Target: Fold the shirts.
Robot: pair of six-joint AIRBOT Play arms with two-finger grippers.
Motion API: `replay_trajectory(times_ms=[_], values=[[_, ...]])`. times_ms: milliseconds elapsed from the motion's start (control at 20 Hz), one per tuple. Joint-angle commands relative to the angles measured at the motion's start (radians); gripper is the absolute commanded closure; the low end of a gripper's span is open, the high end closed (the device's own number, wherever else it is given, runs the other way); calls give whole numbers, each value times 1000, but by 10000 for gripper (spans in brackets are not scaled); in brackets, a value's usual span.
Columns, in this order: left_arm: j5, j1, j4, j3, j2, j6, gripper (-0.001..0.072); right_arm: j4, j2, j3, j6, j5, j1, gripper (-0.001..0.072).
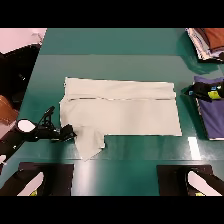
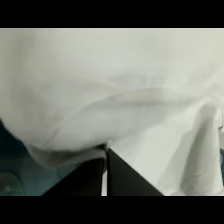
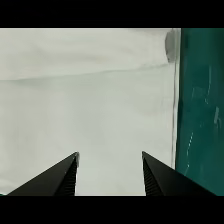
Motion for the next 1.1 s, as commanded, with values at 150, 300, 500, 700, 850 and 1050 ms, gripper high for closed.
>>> replay_trajectory(times_ms=[150,300,500,700,850,1050], values=[[-83,-1,-31,128,16,37,681,-6,87,-288,-13,109,-265,250],[-78,-1,-31,153,16,41,680,1,103,-488,-13,103,-400,220],[-76,-1,-30,152,16,41,680,24,103,-634,-13,15,-431,269],[-72,-1,-29,152,16,41,680,129,93,-658,-13,-96,-372,271],[-76,-1,-21,152,16,41,680,183,14,-657,-16,-137,-293,289],[-111,-1,53,156,16,40,682,185,-29,-657,-17,-200,-179,553]])
